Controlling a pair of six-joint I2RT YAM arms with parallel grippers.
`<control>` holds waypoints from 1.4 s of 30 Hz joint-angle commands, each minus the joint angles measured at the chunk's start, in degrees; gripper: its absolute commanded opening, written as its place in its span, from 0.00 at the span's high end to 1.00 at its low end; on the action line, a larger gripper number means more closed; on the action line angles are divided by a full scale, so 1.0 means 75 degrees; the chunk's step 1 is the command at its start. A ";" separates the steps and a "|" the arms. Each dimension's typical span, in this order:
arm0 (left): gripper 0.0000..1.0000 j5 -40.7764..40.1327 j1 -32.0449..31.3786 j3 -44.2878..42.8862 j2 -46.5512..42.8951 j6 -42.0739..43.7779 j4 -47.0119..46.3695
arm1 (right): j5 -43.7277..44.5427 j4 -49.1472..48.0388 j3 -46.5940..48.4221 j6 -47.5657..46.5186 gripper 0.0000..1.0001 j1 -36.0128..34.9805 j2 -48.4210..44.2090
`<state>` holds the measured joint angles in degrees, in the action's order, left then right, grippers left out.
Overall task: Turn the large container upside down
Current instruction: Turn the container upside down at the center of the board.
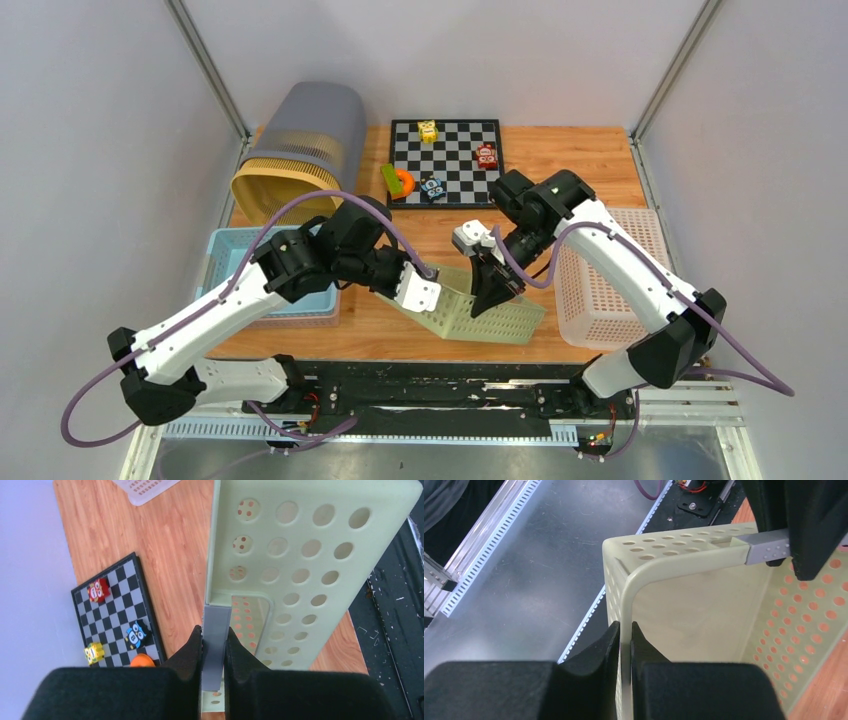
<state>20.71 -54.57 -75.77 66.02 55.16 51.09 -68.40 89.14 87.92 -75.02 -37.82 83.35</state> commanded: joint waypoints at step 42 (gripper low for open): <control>1.00 0.1484 0.4375 0.2192 0.0020 -0.7317 -0.3619 | 0.5828 -0.6396 -0.2344 0.5422 0.19 0.2705 -0.3076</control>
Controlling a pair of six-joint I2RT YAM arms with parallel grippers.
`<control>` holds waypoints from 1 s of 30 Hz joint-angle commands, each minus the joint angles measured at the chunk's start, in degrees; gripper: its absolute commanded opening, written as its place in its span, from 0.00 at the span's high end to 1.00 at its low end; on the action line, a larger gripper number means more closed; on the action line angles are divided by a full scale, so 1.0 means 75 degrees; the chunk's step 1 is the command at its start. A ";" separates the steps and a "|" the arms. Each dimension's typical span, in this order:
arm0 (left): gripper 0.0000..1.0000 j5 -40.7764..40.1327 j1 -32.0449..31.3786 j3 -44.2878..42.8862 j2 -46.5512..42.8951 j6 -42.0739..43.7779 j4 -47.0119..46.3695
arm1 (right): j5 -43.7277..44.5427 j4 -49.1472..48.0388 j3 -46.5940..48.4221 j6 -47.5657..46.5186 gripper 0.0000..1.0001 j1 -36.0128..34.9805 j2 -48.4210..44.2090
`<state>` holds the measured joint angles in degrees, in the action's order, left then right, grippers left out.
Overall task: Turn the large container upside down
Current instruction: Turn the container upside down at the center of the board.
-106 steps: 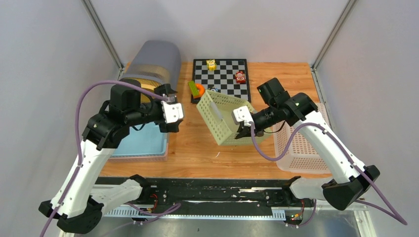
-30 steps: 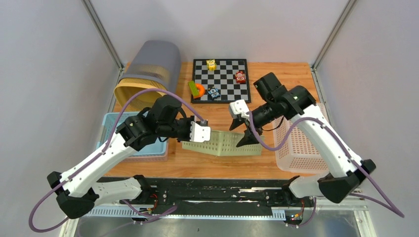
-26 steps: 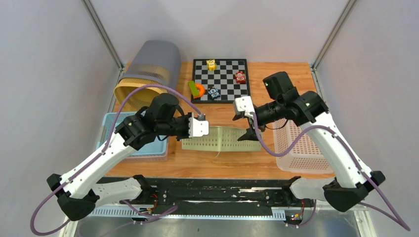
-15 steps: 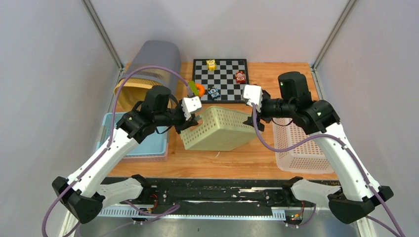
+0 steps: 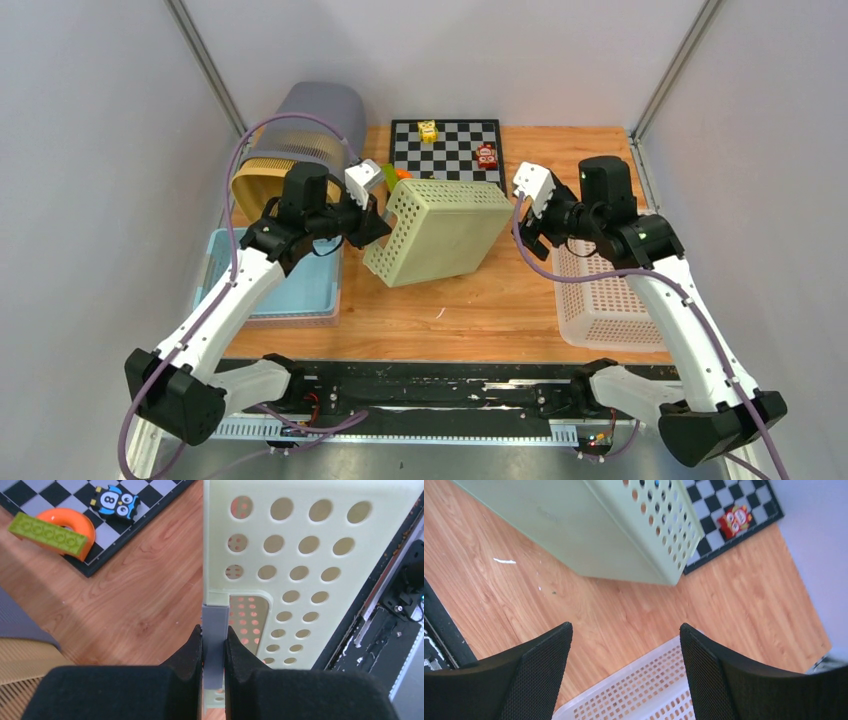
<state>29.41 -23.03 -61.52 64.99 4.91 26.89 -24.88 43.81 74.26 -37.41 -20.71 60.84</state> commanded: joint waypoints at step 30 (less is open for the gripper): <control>1.00 -0.0429 0.0925 0.1174 0.1201 -0.1234 -0.0650 | -0.1793 -0.3005 -0.1702 0.3243 0.20 0.1566 0.1266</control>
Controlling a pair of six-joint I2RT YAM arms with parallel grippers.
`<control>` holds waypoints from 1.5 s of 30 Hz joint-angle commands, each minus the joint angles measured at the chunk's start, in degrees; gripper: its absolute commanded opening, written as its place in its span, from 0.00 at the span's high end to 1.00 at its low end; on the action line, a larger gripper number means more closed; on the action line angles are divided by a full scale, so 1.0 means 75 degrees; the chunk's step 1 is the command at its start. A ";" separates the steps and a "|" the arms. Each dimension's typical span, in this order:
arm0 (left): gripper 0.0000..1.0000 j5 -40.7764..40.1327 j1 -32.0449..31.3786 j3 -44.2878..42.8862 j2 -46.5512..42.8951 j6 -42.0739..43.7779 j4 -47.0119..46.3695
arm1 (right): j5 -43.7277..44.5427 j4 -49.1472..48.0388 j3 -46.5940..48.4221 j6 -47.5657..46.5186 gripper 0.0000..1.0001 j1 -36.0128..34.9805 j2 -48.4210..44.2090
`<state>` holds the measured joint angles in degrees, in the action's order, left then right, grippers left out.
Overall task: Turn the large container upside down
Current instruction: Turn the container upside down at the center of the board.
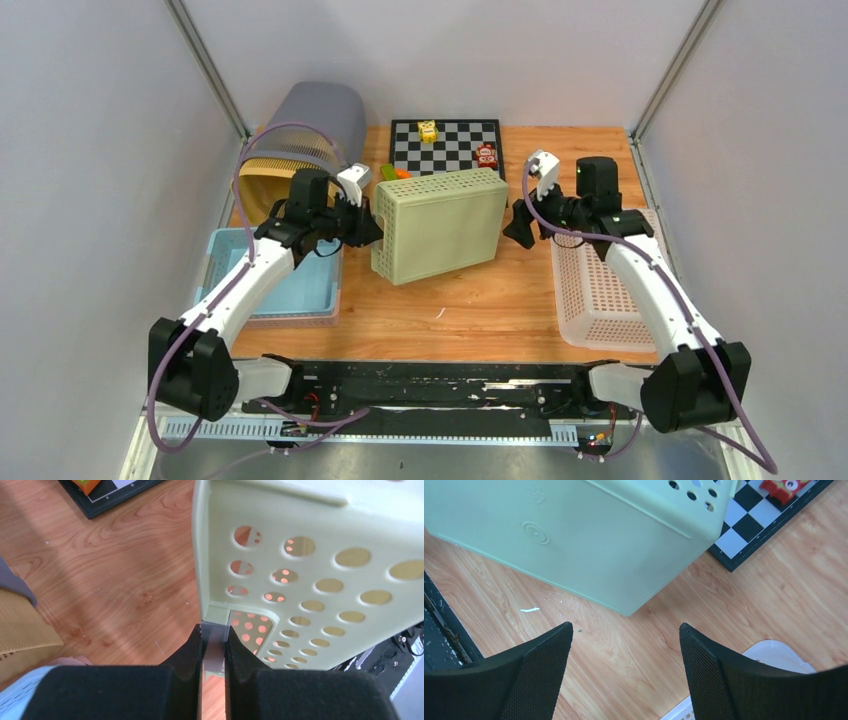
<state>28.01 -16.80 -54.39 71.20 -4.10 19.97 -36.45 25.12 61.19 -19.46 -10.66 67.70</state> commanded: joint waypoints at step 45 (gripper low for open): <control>1.00 0.0340 0.0247 -0.0391 0.1871 -0.0004 0.0801 | -0.3049 -0.3398 -0.0727 0.1636 0.24 0.0314 0.1843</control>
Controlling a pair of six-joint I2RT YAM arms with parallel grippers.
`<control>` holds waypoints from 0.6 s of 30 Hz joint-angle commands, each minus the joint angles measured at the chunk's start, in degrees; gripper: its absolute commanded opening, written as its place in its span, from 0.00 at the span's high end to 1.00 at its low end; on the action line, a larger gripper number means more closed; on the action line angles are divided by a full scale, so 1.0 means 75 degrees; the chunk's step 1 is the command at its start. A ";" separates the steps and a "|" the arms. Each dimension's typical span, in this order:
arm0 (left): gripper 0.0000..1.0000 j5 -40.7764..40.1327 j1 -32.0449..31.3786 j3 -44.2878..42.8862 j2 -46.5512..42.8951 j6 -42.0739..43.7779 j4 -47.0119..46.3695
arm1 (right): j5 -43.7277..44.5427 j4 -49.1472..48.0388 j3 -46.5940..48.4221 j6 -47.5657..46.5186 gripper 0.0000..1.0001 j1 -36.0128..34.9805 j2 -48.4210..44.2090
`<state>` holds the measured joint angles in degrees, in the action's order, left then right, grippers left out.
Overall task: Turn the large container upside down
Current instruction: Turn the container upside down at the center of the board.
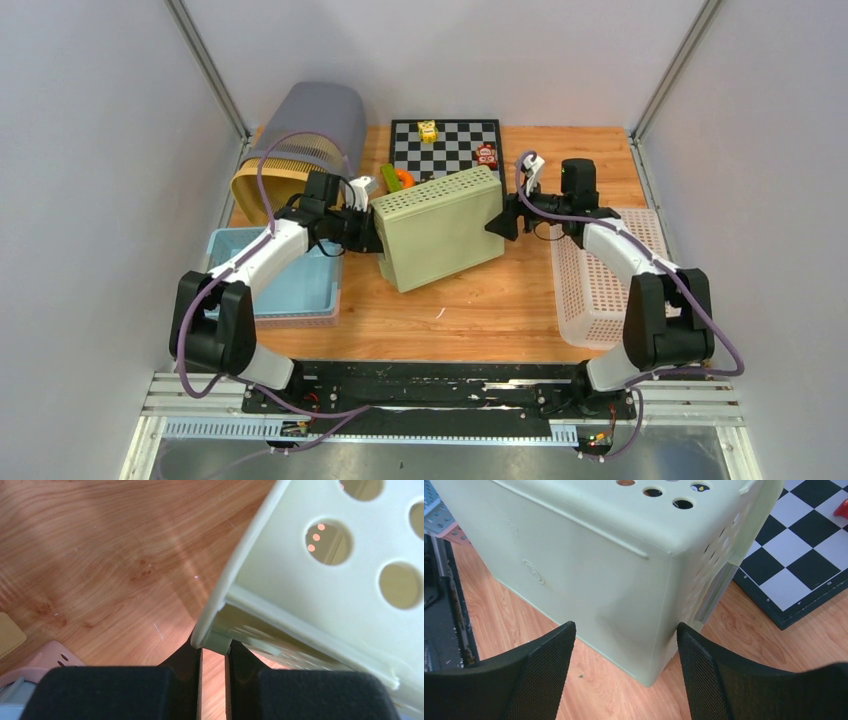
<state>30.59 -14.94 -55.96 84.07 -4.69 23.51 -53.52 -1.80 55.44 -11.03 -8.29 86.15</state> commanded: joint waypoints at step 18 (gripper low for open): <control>1.00 0.1107 -0.0548 -0.0449 0.0657 0.0801 0.1165 | 0.0686 0.1710 -0.1119 0.0539 0.23 -0.0382 -0.3104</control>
<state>37.89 -15.77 -56.73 87.11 -2.55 28.49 -47.77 7.57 49.10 -5.43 -8.73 66.06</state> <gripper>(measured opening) 0.133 0.768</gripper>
